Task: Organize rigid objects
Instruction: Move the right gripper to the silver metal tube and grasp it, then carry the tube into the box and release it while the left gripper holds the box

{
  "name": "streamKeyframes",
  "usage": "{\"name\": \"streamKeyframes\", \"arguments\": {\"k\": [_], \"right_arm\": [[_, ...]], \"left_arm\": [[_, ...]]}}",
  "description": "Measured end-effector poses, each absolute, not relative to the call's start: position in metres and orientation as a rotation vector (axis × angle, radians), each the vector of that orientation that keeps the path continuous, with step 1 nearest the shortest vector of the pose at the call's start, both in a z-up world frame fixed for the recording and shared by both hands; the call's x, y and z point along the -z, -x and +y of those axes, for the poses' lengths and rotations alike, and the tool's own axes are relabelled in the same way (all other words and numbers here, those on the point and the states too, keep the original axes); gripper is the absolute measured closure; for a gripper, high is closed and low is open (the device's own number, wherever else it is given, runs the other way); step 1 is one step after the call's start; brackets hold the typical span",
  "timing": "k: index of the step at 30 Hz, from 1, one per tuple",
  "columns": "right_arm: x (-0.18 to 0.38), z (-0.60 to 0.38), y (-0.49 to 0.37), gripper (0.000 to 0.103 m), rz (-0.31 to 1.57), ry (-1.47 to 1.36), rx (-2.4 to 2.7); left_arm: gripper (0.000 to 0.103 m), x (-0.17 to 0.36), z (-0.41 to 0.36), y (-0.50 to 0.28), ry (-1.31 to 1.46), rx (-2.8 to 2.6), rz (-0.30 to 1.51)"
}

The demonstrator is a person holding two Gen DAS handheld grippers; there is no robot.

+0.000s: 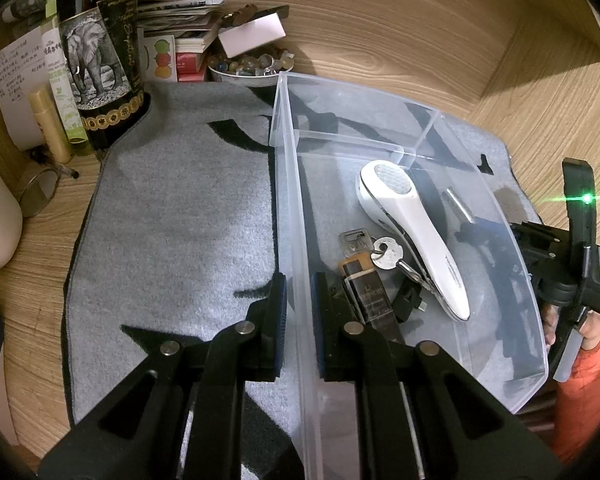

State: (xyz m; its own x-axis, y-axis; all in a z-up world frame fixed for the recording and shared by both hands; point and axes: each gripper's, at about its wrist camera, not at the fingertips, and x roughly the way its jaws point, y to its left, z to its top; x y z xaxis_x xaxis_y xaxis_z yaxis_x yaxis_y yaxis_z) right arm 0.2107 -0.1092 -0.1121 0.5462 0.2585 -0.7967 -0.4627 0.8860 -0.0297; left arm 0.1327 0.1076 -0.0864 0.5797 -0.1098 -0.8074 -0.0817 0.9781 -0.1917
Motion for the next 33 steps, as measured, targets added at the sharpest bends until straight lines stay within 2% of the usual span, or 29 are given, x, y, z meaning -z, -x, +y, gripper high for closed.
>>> {"name": "streamKeyframes", "arguments": {"k": [8, 19, 27, 33], "right_arm": [[0.098, -0.117, -0.203, 0.089, 0.849, 0.222, -0.412], [0.033, -0.118, -0.172, 0.089, 0.652, 0.204, -0.428], [-0.009, -0.096, -0.152, 0.089, 0.523, 0.215, -0.487], [-0.018, -0.07, -0.145, 0.089, 0.493, 0.247, -0.555]], "left_arm": [[0.091, 0.086, 0.107, -0.133, 0.217, 0.016, 0.953], [0.091, 0.086, 0.108, -0.133, 0.219, 0.017, 0.953], [0.091, 0.086, 0.108, -0.133, 0.22, 0.016, 0.952], [0.091, 0.086, 0.108, -0.133, 0.22, 0.017, 0.952]]}}
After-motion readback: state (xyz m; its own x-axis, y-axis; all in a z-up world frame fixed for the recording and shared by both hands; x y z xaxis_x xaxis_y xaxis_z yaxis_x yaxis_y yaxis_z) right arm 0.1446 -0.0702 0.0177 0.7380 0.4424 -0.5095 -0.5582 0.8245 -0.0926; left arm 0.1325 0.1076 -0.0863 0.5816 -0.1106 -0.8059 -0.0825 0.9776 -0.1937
